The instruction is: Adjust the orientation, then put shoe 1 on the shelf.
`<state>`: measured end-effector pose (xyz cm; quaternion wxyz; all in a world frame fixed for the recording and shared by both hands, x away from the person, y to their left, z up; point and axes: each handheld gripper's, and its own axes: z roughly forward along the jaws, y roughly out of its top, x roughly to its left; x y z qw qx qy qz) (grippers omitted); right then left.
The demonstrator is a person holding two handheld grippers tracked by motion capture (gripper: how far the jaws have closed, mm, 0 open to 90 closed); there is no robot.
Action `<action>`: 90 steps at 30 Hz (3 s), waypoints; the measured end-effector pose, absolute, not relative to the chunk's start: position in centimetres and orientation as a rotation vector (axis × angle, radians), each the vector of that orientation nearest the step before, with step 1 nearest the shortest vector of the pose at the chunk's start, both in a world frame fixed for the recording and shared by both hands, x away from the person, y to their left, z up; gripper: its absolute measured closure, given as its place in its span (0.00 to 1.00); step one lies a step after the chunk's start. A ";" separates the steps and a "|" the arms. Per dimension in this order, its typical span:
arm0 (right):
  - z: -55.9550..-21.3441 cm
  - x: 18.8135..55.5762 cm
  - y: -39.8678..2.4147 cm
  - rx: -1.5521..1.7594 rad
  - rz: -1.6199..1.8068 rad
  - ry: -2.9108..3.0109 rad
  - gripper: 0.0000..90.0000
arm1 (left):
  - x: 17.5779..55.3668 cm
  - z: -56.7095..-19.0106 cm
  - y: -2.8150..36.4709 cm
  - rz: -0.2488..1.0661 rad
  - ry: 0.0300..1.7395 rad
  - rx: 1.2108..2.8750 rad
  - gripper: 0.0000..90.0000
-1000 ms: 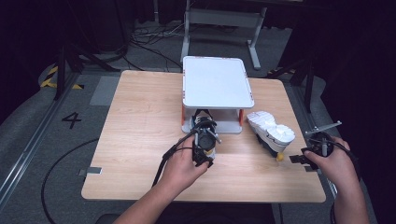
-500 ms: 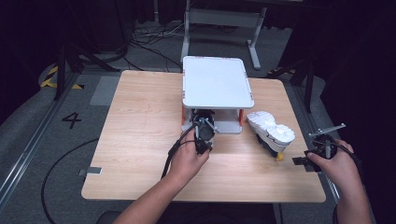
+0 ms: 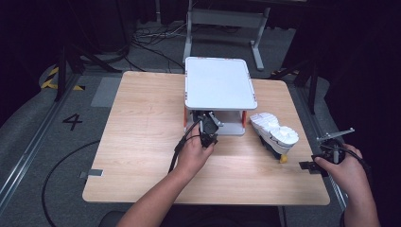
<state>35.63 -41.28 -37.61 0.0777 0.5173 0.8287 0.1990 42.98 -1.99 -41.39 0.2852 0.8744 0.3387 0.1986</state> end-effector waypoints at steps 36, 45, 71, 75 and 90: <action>-37.6 36.0 -40.7 1.507 0.599 2.488 0.36 | 45.1 -44.5 1.4 0.555 1.000 2.148 0.57; -37.1 35.6 -41.1 1.508 0.625 2.469 0.36 | 43.3 -42.9 1.7 0.531 0.989 2.185 0.51; -36.6 36.9 -39.5 1.445 0.590 2.477 0.24 | 38.7 -35.7 13.7 0.399 1.373 2.303 0.29; -35.9 36.9 -39.3 1.426 0.614 2.465 0.23 | 38.8 -36.8 15.8 0.373 1.435 2.331 0.27; -36.1 39.6 -36.5 1.354 0.608 2.409 0.18 | 38.0 -37.7 17.8 0.345 1.504 2.299 0.27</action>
